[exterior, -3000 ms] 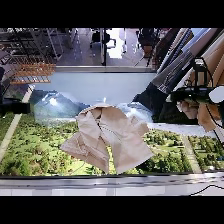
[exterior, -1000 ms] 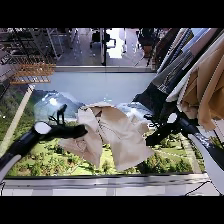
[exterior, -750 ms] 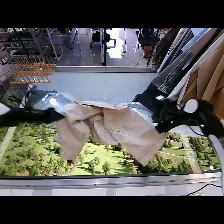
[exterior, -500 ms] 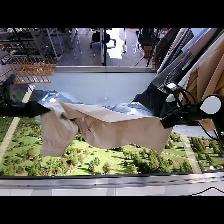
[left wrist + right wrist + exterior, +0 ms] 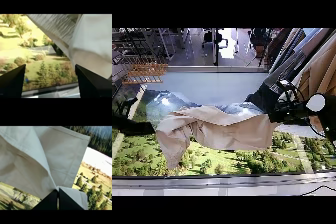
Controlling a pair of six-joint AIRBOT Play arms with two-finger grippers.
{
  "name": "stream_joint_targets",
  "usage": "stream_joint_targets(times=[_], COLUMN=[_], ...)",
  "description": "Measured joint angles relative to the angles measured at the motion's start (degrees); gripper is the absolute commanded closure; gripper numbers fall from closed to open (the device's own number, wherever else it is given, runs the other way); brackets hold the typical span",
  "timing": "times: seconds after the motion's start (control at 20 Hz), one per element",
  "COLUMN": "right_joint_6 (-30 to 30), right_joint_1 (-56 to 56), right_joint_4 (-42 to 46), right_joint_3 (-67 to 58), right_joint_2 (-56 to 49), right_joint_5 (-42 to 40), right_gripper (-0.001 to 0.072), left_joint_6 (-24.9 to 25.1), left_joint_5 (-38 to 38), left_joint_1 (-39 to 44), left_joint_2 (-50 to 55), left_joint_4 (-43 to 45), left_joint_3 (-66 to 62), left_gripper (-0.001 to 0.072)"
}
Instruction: Fold the clothes and pants, and hang the long-sleeved shirts on hangers.
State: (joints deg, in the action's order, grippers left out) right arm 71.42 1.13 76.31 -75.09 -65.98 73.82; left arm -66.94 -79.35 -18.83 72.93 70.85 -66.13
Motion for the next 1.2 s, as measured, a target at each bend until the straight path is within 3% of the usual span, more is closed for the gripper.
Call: stream_joint_targets(times=[0.25,0.3,0.35,0.45,0.6,0.8,1.0,1.2], right_joint_6=[0.5,0.57,0.57,0.55,0.57,2.34,4.79,6.01], right_joint_1=[0.0,0.0,0.0,0.0,-0.02,-0.04,-0.04,-0.04], right_joint_4=[-0.2,-0.2,-0.17,0.26,2.16,8.41,16.98,22.88], right_joint_3=[0.0,0.0,-0.02,0.0,-0.02,-1.99,-7.56,-13.88], right_joint_2=[-0.22,-0.26,-0.26,-0.26,0.35,6.1,16.76,28.46], right_joint_5=[-4.83,-5.42,-5.79,-6.16,-5.42,-4.42,-4.11,-4.26], right_gripper=[0.07,0.07,0.07,0.07,0.07,0.07,0.07,0.07], left_joint_6=[8.15,8.9,9.38,9.94,9.7,6.78,4.11,3.34], left_joint_5=[3.76,5.66,8.04,12.26,14.21,4.5,-3.72,-6.45], left_joint_1=[-0.15,1.05,2.54,5.38,7.65,3.34,-7.06,-16.9], left_joint_2=[-9.27,-10.14,-10.8,-11.58,-12.44,-15.93,-21.7,-24.76], left_joint_4=[-13.57,-15.1,-16.22,-17.86,-18.67,-17.51,-17.55,-19.32], left_joint_3=[22.38,26.01,29.46,34.42,37.09,27.28,1.86,-28.37], left_gripper=[0.0002,0.005,0.0191,0.0693,0.0699,0.0699,0.0697,0.0698])
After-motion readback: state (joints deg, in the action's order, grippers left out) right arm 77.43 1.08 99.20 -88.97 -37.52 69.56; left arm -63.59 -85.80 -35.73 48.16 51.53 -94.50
